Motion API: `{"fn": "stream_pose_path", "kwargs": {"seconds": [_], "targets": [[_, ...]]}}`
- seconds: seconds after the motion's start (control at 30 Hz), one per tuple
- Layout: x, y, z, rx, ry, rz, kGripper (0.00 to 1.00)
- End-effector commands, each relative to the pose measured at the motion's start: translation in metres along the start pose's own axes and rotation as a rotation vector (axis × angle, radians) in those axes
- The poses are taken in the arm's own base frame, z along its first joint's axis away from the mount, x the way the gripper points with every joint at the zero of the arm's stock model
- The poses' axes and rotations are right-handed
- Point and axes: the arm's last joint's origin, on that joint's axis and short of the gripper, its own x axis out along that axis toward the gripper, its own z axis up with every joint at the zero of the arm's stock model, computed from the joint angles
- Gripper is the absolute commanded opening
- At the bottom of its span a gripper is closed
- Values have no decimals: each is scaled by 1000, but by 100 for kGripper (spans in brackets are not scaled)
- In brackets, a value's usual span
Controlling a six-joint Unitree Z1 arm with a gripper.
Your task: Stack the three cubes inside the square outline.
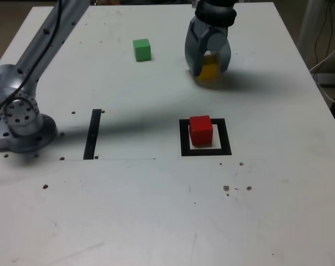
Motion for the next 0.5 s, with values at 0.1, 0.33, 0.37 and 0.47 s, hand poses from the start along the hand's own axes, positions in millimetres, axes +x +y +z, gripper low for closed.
{"fn": "stream_pose_path", "kwargs": {"seconds": [0.1,0.33,0.37,0.47], "targets": [[-16,-7,-7,20,-15,3,24],[-38,-27,-17,57,-42,8,21],[-44,-32,-20,66,-51,11,21],[-63,-56,-32,101,-75,22,21]]}}
